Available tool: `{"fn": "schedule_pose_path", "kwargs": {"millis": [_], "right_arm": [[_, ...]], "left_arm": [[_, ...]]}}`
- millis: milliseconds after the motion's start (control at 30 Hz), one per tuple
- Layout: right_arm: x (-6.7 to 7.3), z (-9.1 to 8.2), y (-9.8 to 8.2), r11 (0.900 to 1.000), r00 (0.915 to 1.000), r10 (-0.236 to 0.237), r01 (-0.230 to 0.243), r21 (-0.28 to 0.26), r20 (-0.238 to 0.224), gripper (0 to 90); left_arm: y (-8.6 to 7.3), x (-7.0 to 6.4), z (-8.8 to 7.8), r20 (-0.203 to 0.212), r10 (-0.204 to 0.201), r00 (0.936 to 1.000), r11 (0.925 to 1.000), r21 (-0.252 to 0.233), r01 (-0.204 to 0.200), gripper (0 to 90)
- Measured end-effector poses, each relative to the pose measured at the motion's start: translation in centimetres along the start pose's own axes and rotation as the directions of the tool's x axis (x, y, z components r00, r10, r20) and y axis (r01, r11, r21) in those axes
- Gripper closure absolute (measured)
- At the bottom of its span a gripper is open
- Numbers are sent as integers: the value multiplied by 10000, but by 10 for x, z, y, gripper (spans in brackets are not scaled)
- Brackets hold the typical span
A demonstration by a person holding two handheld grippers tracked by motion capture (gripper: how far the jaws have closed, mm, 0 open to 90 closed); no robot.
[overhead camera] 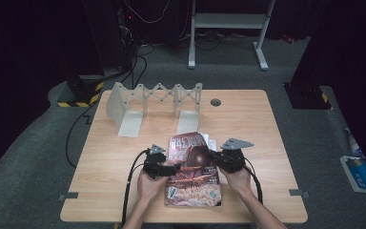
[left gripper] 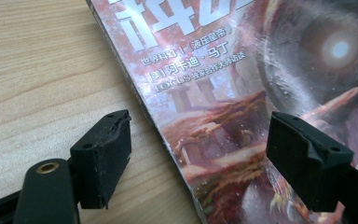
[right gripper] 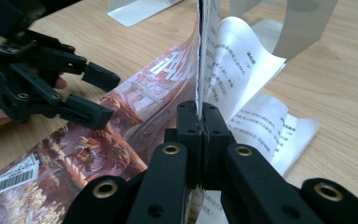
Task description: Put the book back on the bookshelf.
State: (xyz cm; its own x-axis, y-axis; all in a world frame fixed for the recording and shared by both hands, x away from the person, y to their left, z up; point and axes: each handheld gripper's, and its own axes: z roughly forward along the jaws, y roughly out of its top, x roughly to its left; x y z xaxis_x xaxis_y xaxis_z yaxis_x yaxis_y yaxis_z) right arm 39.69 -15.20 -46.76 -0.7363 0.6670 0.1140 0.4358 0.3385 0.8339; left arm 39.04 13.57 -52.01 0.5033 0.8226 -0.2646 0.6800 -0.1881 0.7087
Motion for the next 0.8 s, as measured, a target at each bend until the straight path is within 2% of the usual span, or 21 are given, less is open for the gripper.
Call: {"fn": "schedule_pose_path", "kwargs": {"millis": [200, 333, 433, 567, 800], "right_arm": [[2, -3, 2, 9997, 9998, -147, 145, -187, -115, 889], [2, -4, 4, 9991, 9994, -271, 263, -345, -237, 889], [3, -4, 5, 9989, 9991, -336, 326, -347, -277, 889], [3, -5, 5, 9985, 9986, -406, 392, -393, -340, 889], [-3, -4, 4, 9985, 9983, -478, 469, -279, -330, 888]], "left_arm": [[1, 4, 2, 138, 12, 9999, 9998, -190, -9, 224], [1, 6, 3, 361, -140, 9993, 9994, -312, 151, 226], [8, 6, 7, 446, 53, 9990, 10000, 47, -55, 224], [10, 9, 10, 738, -197, 9971, 9998, -87, 204, 236], [10, 12, 7, 794, -479, 9957, 9988, -52, 485, 354]]}}
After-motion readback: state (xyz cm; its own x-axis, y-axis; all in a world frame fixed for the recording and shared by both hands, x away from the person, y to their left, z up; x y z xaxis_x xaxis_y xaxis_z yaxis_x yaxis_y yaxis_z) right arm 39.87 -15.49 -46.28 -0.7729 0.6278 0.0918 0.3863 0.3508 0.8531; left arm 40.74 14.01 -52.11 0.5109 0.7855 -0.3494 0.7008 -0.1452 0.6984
